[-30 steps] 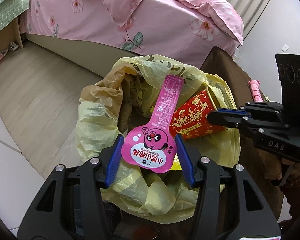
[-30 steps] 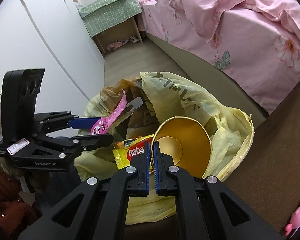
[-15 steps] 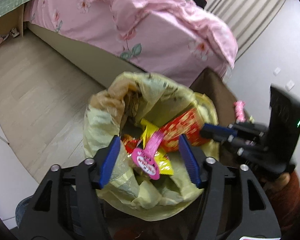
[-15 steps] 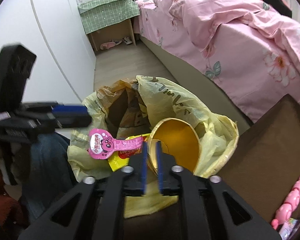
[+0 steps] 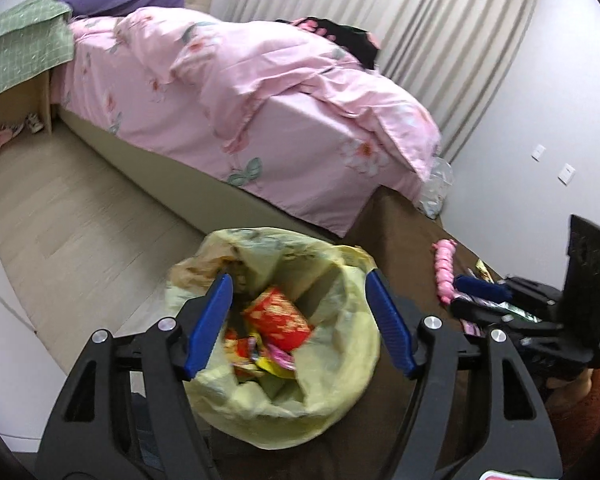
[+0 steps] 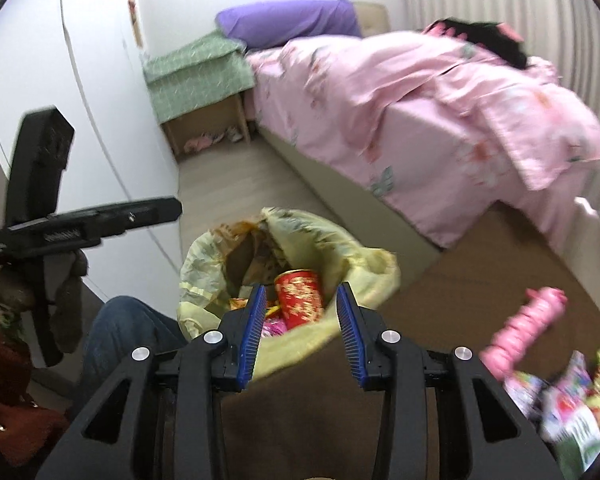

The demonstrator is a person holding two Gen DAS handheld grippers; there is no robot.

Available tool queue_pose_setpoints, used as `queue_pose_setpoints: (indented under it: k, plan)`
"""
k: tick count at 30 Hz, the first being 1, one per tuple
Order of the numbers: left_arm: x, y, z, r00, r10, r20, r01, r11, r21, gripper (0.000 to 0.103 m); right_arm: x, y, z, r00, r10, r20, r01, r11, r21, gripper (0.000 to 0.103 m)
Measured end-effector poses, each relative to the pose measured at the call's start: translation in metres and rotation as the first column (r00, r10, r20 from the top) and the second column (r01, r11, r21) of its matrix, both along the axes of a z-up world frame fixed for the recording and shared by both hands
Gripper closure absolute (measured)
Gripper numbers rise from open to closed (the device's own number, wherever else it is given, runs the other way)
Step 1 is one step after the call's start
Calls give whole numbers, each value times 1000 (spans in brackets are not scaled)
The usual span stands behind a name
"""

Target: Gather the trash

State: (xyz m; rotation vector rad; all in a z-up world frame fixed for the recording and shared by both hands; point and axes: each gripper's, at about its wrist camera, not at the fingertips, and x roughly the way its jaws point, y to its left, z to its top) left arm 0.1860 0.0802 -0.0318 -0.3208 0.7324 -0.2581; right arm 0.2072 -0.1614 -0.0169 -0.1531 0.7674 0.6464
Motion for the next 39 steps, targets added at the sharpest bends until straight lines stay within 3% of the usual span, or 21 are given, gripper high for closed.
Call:
queue_pose_setpoints:
  k: [5, 8, 13, 15, 20, 23, 25, 30, 32, 34, 36, 39]
  plan:
    - [-5, -48, 2, 993, -113, 13, 113, 993, 16, 38, -40, -65, 26, 989, -123, 86, 123, 992, 10, 68]
    - [-6, -84, 1, 979, -203, 14, 203, 979, 25, 38, -65, -110, 33, 966, -220, 136, 224, 975, -11, 67]
    - [-11, -153, -5, 932, -363, 2, 363, 931, 24, 38, -102, -180, 30, 917, -356, 182, 369, 929, -42, 67]
    - [-14, -179, -10, 908, -419, -13, 419, 908, 19, 38, -118, -210, 25, 883, -423, 204, 443, 895, -58, 67]
    - [-23, -241, -23, 847, -526, -75, 527, 850, -1, 38, -148, -275, 6, 805, -577, 140, 582, 813, 3, 67]
    - [-29, -275, -28, 831, -550, -80, 554, 831, 42, 38, -164, -303, -10, 771, -630, 95, 631, 775, 17, 67]
    - [-28, -293, -36, 835, -540, -106, 548, 833, 70, 38, -170, -308, -17, 765, -639, 81, 640, 768, 18, 67]
    - [-16, -308, -65, 820, -517, -246, 537, 844, 16, 45, -177, -311, -36, 766, -641, 39, 641, 767, 28, 66]
    - [-16, -309, -74, 812, -509, -285, 531, 847, 1, 50, -177, -311, -43, 780, -625, 6, 625, 780, 45, 56]
    - [-20, -306, -79, 808, -507, -301, 534, 845, 8, 64, -176, -310, -50, 814, -580, -41, 580, 807, 113, 51]
    - [-24, -298, -79, 811, -501, -301, 530, 848, 17, 67, -175, -305, -57, 836, -543, -75, 548, 821, 159, 46]
    - [-34, -280, -71, 822, -492, -287, 521, 853, 32, 68, -170, -295, -68, 851, -514, -107, 524, 844, 113, 46]
